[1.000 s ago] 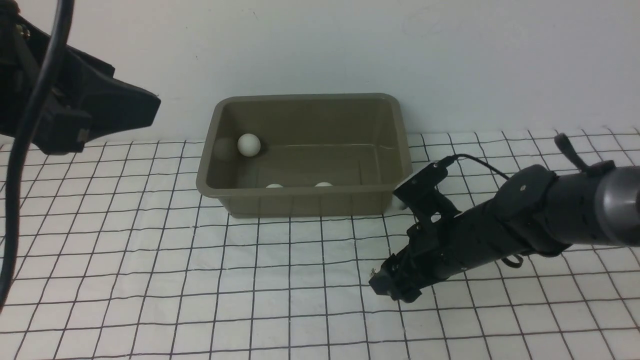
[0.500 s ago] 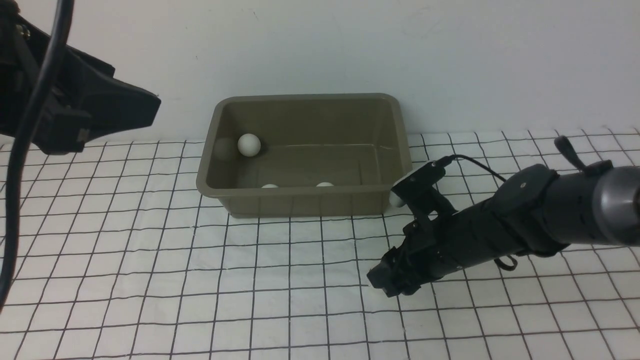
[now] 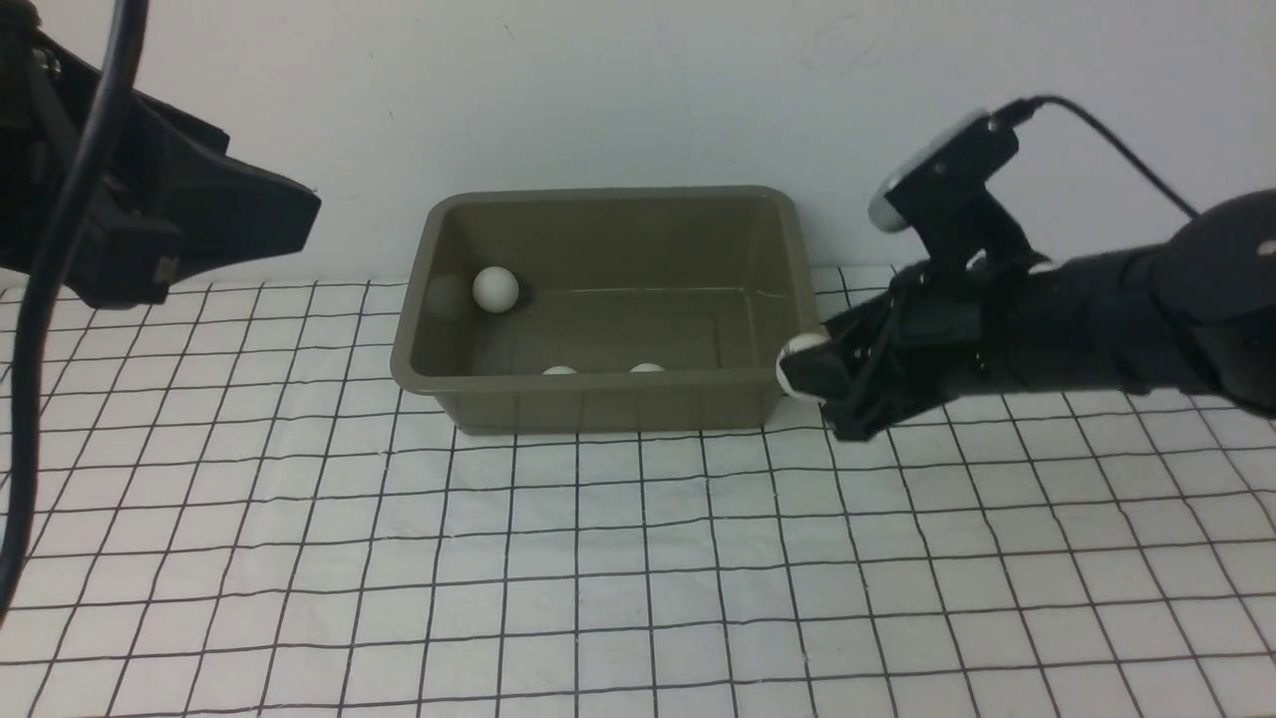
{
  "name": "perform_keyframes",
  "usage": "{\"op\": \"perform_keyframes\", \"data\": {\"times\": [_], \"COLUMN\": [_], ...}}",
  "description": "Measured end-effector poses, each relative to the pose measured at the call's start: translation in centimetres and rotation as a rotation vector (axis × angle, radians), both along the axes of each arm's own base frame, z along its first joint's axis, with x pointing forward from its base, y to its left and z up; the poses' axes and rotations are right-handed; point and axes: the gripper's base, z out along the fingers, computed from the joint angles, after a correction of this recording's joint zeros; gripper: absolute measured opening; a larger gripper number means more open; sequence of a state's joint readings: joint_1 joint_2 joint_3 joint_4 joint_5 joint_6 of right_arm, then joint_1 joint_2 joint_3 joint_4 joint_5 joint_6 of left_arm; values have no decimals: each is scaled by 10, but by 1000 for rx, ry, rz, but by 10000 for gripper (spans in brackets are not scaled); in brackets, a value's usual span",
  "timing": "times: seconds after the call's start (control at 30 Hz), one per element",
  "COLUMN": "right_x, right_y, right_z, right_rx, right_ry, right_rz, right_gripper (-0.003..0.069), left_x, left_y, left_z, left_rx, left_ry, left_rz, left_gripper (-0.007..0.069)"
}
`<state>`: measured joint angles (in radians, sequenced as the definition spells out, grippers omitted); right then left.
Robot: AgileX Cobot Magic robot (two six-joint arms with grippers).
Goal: Put the table tennis balls into the box on the white checkered tablecloth.
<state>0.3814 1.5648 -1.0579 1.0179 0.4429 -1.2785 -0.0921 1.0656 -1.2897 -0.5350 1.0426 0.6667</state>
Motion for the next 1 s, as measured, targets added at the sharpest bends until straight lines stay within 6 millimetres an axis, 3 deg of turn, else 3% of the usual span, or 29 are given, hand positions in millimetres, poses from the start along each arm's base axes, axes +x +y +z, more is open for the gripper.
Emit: {"op": "perform_keyframes", "data": {"times": [0.13, 0.3, 0.43, 0.6, 0.63, 0.67, 0.7, 0.8, 0.87, 1.0], "right_x": [32, 89, 108, 111, 111, 111, 109, 99, 85, 60], "right_y": [13, 41, 50, 48, 45, 44, 37, 17, -6, -34], "right_z": [6, -24, -47, -43, -34, -32, -13, 33, 77, 121], "right_rx": [21, 27, 22, 40, 49, 50, 62, 80, 90, 80], "right_ry": [-53, -27, 9, 6, -14, -18, -59, -159, -250, -324], "right_rz": [5, 59, 69, 53, 44, 41, 28, -1, -25, -36], "right_gripper": [315, 315, 315, 359, 417, 426, 507, 592, 602, 584], "left_x": [0, 0, 0, 0, 0, 0, 0, 0, 0, 0], "left_y": [0, 0, 0, 0, 0, 0, 0, 0, 0, 0], "left_z": [0, 0, 0, 0, 0, 0, 0, 0, 0, 0], "left_rx": [1, 0, 0, 0, 0, 0, 0, 0, 0, 0], "left_ry": [0, 0, 0, 0, 0, 0, 0, 0, 0, 0], "left_rz": [0, 0, 0, 0, 0, 0, 0, 0, 0, 0], "left_gripper": [415, 415, 415, 415, 415, 415, 415, 415, 415, 415]}}
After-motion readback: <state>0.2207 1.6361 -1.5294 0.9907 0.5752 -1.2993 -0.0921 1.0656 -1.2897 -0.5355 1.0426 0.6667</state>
